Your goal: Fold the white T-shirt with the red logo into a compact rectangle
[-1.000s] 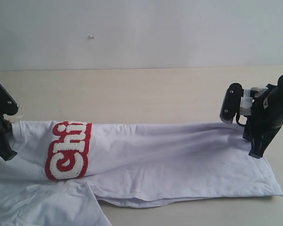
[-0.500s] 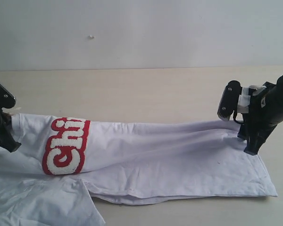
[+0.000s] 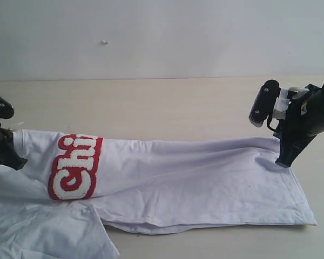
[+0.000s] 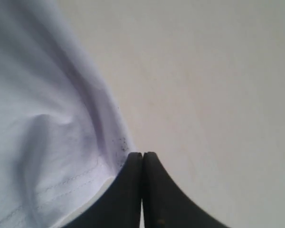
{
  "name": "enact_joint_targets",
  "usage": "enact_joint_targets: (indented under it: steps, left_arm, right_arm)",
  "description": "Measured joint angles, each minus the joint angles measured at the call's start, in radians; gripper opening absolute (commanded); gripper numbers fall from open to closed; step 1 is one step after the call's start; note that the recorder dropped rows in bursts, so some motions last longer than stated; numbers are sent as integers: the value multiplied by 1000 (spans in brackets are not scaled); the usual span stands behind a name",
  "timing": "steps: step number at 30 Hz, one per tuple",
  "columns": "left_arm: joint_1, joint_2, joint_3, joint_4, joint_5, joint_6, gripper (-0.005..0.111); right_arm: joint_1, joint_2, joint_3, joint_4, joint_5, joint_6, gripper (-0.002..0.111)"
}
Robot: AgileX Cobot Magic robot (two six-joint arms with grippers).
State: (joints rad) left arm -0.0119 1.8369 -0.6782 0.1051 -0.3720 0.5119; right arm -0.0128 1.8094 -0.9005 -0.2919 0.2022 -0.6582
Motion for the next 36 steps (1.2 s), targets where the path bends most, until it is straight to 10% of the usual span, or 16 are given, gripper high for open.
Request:
enact_joint_targets:
  steps: [4,13,24,36]
  left_arm:
    - [0,0,0,-3,-18,-4,69]
    - [8,0,-2,-344,-228,24,70]
    - [12,-24,-4,-372,-107,-49,0]
    - [12,-177,-4,-365,308,-87,0]
  right_arm:
    - [0,0,0,0,0,1,0]
    - [0,-22,0,121,0,11,0]
    - [0,-35,0,945,269,-756,0]
    - [0,122,0,929,-16,-655,0]
